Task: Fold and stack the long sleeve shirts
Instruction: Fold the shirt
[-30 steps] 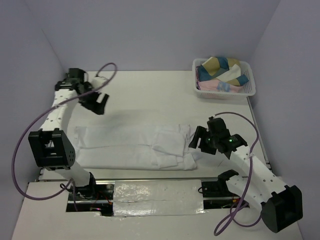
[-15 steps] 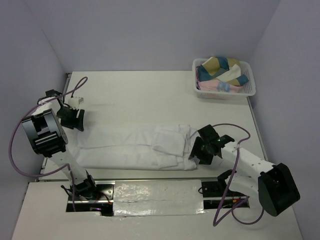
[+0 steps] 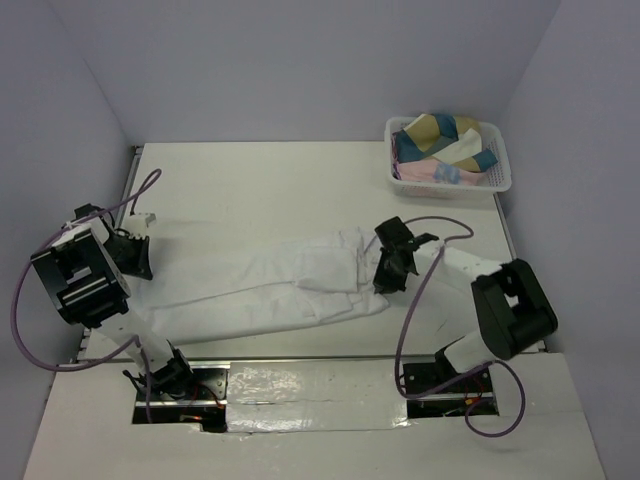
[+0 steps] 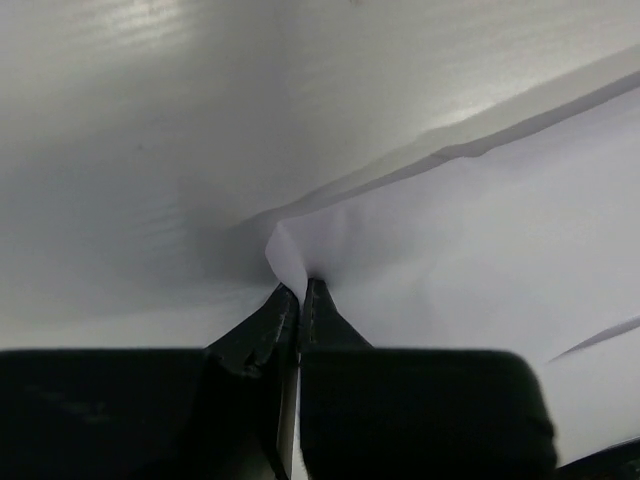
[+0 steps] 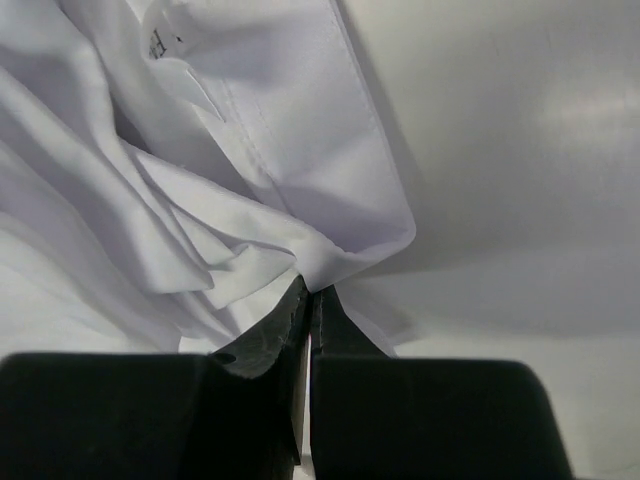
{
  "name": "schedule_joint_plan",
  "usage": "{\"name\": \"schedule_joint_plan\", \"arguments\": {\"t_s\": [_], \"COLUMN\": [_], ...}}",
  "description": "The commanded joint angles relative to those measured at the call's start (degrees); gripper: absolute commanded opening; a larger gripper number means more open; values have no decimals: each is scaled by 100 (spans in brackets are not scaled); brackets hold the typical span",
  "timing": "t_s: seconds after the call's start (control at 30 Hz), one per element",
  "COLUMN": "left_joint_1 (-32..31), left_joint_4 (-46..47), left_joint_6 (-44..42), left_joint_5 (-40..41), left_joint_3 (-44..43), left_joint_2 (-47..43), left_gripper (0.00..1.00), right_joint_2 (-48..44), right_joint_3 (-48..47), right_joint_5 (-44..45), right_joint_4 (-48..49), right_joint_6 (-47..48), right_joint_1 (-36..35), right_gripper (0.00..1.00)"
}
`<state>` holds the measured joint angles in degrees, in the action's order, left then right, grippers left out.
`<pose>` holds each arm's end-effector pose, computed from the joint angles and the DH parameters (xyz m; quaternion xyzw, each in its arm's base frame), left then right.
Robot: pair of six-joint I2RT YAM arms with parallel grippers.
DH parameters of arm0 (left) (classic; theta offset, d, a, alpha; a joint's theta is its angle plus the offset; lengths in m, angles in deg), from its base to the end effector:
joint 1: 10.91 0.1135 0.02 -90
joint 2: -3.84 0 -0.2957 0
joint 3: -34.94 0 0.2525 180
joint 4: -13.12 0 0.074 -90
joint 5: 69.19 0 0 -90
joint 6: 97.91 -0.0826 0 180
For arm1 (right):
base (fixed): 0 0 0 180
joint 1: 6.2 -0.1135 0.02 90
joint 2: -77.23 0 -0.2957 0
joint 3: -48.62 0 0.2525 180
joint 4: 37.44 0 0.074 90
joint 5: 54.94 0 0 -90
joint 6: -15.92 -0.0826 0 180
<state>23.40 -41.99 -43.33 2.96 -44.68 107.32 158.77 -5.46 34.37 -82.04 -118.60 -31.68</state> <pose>0.3026 0.1758 0.1491 0.0244 0.9831 -0.0724 0.1662 0.2242 0.1079 0.1406 0.1624 0.9743 0.0943 0.1243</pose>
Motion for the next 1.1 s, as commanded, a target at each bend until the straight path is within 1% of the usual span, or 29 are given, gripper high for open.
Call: {"name": "schedule_joint_plan", "arguments": {"t_s": [0.0, 0.03, 0.07, 0.1, 0.13, 0.17, 0.2, 0.23, 0.27, 0.3, 0.33, 0.37, 0.4, 0.43, 0.47, 0.5, 0.53, 0.57, 0.6, 0.63, 0.67, 0.7, 0.8, 0.83, 0.9, 0.93, 0.97, 1.0, 1.07], "left_joint_1": [120, 120, 120, 129, 120, 120, 120, 129, 120, 120, 120, 120, 120, 120, 120, 120, 129, 103, 94, 24, -20, -72, -143, -109, -82, -82, -73, -56, 6], "left_joint_4": [-21, -12, -12, -21, -21, -47, -65, -134, -161, -205, -353, -424, -495, -617, -679, -741, -811, -951, -1005, -1049, -1032, -997, -996, -996, -1066, -1128, -1189, -1251, -1234], "left_joint_6": [-518, -623, -668, -703, -712, -729, -747, -799, -826, -931, -993, -1054, -1133, -1169, -1204, -1282, -1318, -1379, -1502, -1573, -1652, -1705, -2012, -2108, -2442, -2513, -2566, -2523, -2322], "left_joint_5": [229, 229, 212, 150, 124, 89, -7, -61, -113, -244, -333, -403, -456, -552, -579, -623, -711, -764, -808, -843, -809, -739, -457, -378, -167, -132, -97, -88, -105], "left_joint_3": [425, 486, 565, 592, 610, 627, 619, 619, 619, 610, 567, 549, 531, 514, 487, 470, 426, 417, 408, 469, 548, 644, 1145, 1416, 1655, 1786, 1796, 1797, 1630], "left_joint_2": [-187, -249, -337, -381, -425, -486, -522, -548, -583, -592, -584, -584, -584, -584, -592, -610, -627, -680, -706, -776, -829, -882, -1145, -1294, -1427, -1471, -1471, -1463, -1471], "left_gripper": [10, 10, 11, 11, 12, 12, 13, 13, 14, 14, 14, 14, 15, 15, 15, 17, 17, 18, 19, 20, 20, 21, 26, 29, 41, 47, 53, 63, 72], "right_joint_2": [754, 976, 1213, 1703, 1934, 2180, 2678, 2909, 3181, 3671, 3911, 4401, 4667, 4913, 5412, 5669, 5889, 6274, 6426, 6514, 6567, 6542, 6515, 6507, 6384, 6235, 6147, 6068, 5822], "right_joint_3": [-1035, -1594, -1887, -2195, -2781, -3082, -3399, -4046, -4374, -4734, -5451, -5824, -6237, -7041, -7449, -7880, -8685, -9041, -9575, -9702, -9747, -9713, -9965, -10037, -10038, -9994, -9933, -9819, -9722], "right_joint_5": [447, 464, 517, 534, 552, 526, 439, 412, 394, 333, 341, 350, 446, 499, 552, 561, 518, 465, 395, 185, 105, 17, -177, -221, -362, -362, -379, -371, -371], "right_joint_4": [352, 265, 212, 150, 54, 9, -43, -192, -280, -481, -614, -737, -1034, -1194, -1352, -1640, -1774, -1862, -1863, -1741, -1305, -1092, -695, -642, -431, -378, -308, -247, -255], "right_joint_6": [583, 671, 828, 891, 944, 1031, 1067, 1102, 1129, 1155, 1190, 1225, 1243, 1269, 1270, 1235, 1139, 1085, 1024, 936, 909, 874, 699, 681, 751, 864, 935, 979, 1128], "right_joint_1": [51, 43, 60, 51, 51, 60, 69, 104, 130, 148, 183, 174, 200, 227, 314, 376, 437, 508, 613, 649, 684, 728, 798, 816, 834, 851, 834, 834, 834], "right_gripper": [0, 0, 0, 0, 0, 0, 0, 0, 0, 0, 0, 0, 0, 0, 0, 0, 0, 0, 0, 0, 0, 0, 13, 25, 35, 45, 50, 54, 65]}}
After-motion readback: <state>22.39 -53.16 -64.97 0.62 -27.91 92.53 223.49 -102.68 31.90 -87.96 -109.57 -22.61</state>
